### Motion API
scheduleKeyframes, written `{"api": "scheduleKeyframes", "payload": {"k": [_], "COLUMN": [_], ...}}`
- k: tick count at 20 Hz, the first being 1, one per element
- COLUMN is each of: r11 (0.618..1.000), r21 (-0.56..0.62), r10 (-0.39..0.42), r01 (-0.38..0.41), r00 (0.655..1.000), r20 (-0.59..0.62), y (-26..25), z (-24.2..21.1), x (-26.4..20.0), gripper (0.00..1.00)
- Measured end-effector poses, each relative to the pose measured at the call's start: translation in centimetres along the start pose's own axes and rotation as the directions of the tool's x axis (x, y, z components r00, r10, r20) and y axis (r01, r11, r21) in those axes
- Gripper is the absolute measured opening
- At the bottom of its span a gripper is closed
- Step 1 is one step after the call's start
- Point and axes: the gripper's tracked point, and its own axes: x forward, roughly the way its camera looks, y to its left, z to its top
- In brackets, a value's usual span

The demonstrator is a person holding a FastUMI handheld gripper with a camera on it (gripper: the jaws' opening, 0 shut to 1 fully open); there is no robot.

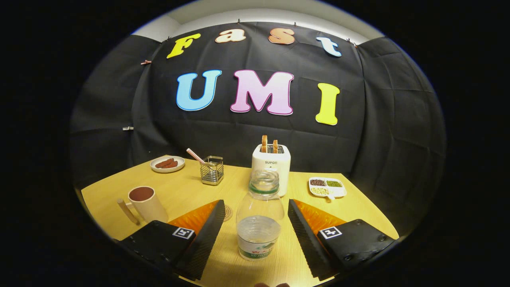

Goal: Take the bottle from table, then pour the juice into the cup, finally place the bottle on the coaster

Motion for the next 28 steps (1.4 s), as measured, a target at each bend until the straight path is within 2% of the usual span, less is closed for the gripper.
{"api": "scheduleKeyframes", "payload": {"k": [6,15,16,19,22,28], "r11": [1.0,1.0,1.0,0.999,1.0,0.996], "r21": [0.029,0.028,0.024,0.033,0.024,-0.076], "r10": [-0.006,-0.006,-0.007,0.001,0.022,0.038], "r01": [0.007,0.007,0.008,0.001,-0.02,-0.043], "r00": [1.0,0.999,0.999,0.999,0.999,0.997], "r20": [-0.031,-0.044,-0.041,-0.036,-0.049,-0.068], "y": [0.3,0.1,0.0,-0.2,0.0,-0.2], "z": [-2.6,-4.2,-4.0,-4.0,-3.9,-2.8], "x": [0.8,1.6,1.6,1.7,1.9,2.4], "gripper": [0.98,0.97,0.96,0.8,0.79,0.72]}}
